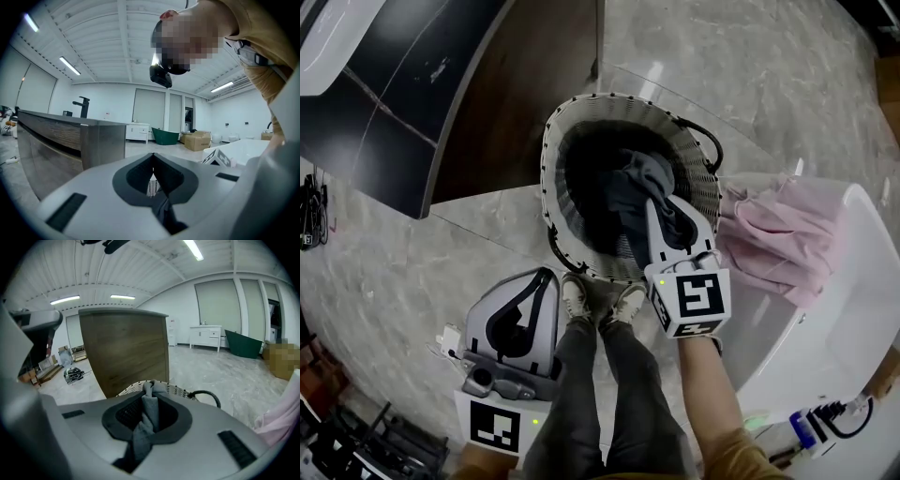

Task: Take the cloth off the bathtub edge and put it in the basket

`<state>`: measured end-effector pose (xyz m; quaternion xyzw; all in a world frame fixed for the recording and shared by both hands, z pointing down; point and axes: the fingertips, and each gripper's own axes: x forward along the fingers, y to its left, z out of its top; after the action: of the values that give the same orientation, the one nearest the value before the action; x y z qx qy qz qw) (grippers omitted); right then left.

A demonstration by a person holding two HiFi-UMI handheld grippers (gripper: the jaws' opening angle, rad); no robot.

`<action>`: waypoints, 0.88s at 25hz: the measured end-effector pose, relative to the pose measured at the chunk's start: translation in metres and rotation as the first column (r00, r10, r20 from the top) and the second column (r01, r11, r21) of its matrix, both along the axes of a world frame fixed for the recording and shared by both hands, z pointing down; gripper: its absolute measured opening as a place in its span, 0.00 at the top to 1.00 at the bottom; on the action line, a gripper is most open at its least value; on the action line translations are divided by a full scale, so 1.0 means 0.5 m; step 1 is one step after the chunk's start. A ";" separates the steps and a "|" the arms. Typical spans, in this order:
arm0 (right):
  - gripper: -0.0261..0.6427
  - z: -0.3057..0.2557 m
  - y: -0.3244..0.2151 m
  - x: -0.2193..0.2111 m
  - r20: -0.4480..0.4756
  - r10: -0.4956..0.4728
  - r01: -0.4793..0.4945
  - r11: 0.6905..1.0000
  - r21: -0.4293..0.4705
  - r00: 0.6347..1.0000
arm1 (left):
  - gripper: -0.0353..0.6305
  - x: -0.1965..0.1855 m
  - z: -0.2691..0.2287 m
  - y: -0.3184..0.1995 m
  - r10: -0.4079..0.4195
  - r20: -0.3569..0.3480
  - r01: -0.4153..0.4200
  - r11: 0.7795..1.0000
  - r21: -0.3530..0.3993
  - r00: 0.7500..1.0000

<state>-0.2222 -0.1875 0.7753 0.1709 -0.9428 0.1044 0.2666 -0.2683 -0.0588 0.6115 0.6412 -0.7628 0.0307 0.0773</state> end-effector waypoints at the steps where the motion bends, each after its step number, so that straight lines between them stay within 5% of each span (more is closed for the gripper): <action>1: 0.91 0.021 0.003 -0.006 -0.011 -0.009 0.009 1.000 -0.004 1.000 | 0.94 -0.001 0.008 0.000 -0.002 0.000 0.002 1.000 0.000 1.000; 13: 0.90 0.226 0.020 -0.014 -0.138 -0.059 0.055 0.998 -0.034 0.989 | 0.94 -0.003 0.092 -0.014 0.006 0.003 -0.006 1.000 0.006 1.000; 22: 0.71 0.274 0.016 0.028 -0.227 -0.043 0.023 0.996 -0.092 0.973 | 0.94 0.007 0.119 -0.030 0.034 -0.018 -0.035 0.999 -0.018 0.999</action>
<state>-0.2081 -0.1794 0.9125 0.1542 -0.9029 0.1212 0.3824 -0.2649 -0.0736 0.6709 0.6538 -0.7507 0.0331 0.0895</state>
